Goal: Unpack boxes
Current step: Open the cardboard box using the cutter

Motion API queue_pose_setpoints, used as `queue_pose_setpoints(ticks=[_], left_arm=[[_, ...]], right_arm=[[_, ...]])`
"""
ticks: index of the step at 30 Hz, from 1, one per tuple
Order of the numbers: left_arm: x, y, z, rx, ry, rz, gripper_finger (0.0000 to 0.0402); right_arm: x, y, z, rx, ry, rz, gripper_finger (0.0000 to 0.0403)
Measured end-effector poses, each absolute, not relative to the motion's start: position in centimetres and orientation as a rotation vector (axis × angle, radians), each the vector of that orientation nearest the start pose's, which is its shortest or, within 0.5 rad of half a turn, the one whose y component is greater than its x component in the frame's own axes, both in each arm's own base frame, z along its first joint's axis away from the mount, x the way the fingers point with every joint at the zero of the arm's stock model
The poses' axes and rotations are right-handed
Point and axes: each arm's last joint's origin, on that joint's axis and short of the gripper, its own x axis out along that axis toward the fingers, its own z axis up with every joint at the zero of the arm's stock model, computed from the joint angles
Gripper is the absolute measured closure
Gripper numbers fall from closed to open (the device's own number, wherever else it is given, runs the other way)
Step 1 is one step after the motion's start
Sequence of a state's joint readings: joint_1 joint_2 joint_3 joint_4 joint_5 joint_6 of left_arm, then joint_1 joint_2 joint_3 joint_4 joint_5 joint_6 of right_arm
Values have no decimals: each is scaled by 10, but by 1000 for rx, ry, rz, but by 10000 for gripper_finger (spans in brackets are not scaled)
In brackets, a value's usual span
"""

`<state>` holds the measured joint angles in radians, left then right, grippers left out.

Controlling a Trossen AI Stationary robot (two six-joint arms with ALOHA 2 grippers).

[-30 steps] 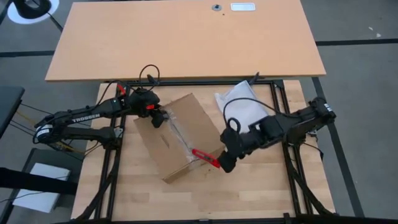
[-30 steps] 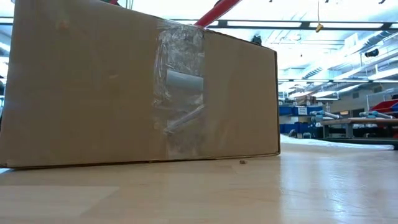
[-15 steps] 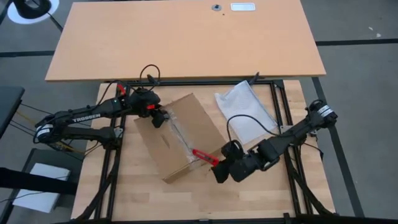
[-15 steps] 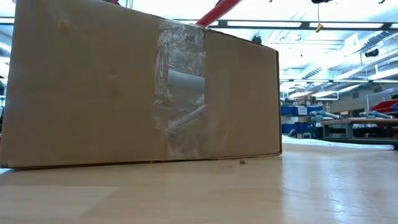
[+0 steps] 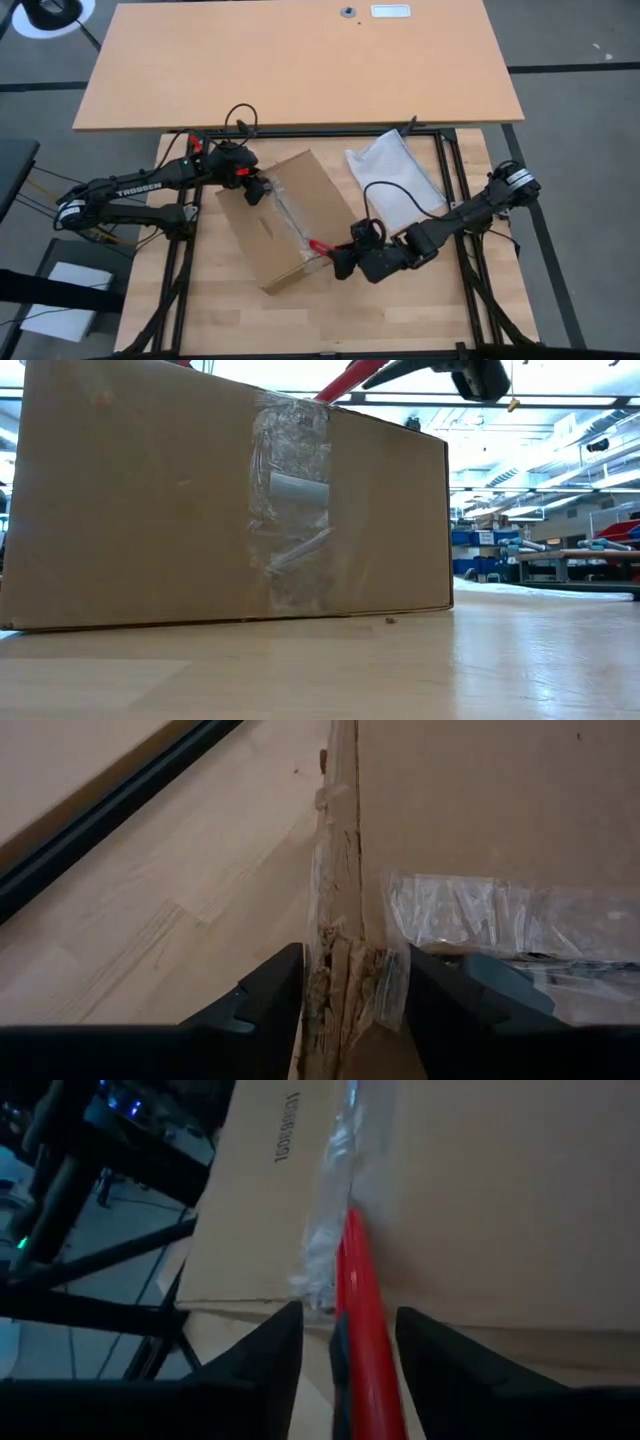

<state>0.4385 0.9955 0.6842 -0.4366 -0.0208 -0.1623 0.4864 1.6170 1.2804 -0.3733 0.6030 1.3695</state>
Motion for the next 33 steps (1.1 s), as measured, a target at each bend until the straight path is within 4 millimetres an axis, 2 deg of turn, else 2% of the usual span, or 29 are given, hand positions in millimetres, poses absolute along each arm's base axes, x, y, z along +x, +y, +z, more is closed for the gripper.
queue_pose_setpoints(ticks=[8, 12, 15, 21, 27, 33], left_arm=[[180, 85, 242, -307, 699, 498, 229], [181, 86, 243, -302, 680, 501, 229], [181, 86, 243, -301, 678, 502, 229], [181, 86, 243, -302, 677, 500, 229], [181, 86, 243, -301, 677, 501, 229], [181, 86, 247, -303, 675, 496, 229]], right_arm=[[325, 149, 278, 930, 491, -430, 291], [328, 145, 278, 910, 490, -420, 343], [332, 141, 282, 877, 505, -390, 345], [336, 124, 310, 848, 619, -372, 345], [340, 97, 351, 901, 713, -306, 345], [338, 77, 379, 784, 720, -271, 345]])
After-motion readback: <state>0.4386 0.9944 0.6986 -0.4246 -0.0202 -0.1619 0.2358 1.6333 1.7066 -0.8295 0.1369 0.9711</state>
